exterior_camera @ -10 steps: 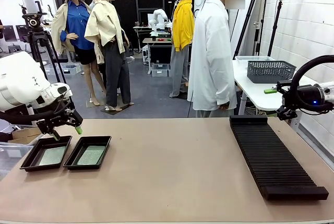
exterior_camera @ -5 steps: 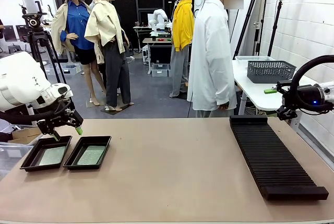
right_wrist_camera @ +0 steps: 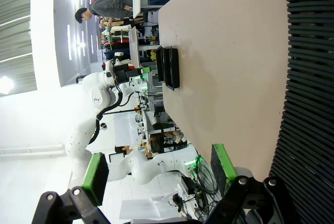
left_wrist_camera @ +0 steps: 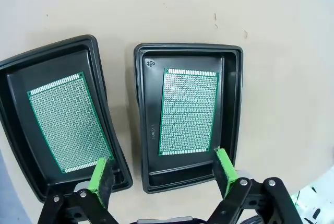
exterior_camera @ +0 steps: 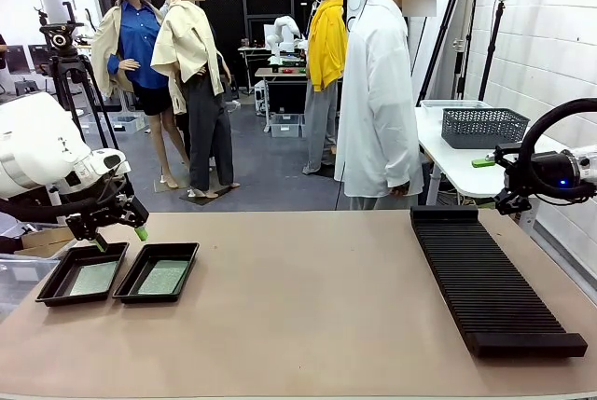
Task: Inspect and transfer BCBs to ESD trays.
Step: Pick up the ESD tray and place it on the left side of the table.
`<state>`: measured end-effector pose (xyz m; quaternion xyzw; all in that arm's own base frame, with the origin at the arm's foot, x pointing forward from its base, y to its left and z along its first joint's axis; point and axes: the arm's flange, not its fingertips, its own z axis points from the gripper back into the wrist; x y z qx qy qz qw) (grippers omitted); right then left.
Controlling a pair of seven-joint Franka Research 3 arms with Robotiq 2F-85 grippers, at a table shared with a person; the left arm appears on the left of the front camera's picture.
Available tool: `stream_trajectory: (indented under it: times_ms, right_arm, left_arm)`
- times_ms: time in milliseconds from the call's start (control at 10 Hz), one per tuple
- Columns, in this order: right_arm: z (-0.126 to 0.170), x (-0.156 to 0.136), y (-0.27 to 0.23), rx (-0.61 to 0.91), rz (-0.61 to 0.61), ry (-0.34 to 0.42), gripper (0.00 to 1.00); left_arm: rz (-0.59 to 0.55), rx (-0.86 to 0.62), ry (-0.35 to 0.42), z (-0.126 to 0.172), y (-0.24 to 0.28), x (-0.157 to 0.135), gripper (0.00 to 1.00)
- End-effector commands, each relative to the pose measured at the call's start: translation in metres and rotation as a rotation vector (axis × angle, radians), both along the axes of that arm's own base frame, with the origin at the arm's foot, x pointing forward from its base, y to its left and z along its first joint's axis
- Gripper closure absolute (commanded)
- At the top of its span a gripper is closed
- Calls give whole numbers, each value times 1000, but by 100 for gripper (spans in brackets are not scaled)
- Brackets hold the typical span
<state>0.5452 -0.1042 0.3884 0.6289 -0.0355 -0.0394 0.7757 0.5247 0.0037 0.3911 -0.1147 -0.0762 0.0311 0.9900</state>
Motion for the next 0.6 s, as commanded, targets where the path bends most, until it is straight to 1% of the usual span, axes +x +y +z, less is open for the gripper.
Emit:
stream_trajectory:
  times_ms: [0,500]
  right_arm:
    - [1,1,1,-9,8,13,0]
    - [1,1,1,-9,8,13,0]
  left_arm:
    - [-8,-2,2,1,1,0,0]
    - [0,0,0,0,0,0,0]
